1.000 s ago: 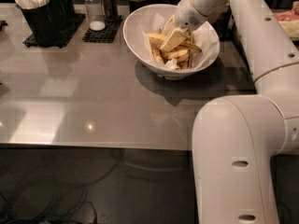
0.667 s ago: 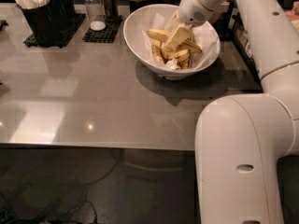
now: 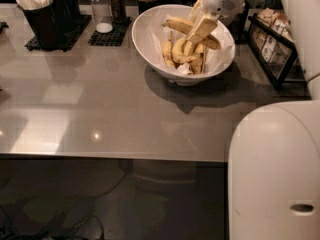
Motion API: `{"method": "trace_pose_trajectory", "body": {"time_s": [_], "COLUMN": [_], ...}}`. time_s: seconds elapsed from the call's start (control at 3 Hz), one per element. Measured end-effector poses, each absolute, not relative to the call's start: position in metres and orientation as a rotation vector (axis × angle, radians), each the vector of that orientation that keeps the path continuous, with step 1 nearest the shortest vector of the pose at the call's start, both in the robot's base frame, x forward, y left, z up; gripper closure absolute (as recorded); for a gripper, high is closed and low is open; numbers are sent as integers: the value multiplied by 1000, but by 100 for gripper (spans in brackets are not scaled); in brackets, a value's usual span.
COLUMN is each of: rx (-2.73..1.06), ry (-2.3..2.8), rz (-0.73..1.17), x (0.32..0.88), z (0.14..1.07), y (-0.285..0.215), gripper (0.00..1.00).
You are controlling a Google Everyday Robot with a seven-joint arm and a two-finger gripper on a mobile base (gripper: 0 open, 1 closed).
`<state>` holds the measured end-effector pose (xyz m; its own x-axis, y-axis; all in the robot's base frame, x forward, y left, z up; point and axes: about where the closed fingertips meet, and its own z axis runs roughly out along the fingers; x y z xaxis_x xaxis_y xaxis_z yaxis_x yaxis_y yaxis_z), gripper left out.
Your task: Pick banana from white bowl
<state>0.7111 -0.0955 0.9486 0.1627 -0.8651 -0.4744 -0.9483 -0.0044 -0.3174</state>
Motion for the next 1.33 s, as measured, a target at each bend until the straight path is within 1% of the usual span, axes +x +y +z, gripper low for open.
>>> {"method": "trace_pose_trajectory", "body": {"time_s": [0.33, 1.0, 1.33], "rx": [-1843, -1646, -1624], "ry": [1677, 1533, 1529], "rz": [183, 331, 336], "x": [692, 656, 651], "z": [961, 945, 945], "y": [-115, -161, -170], "gripper": [100, 100, 100]}}
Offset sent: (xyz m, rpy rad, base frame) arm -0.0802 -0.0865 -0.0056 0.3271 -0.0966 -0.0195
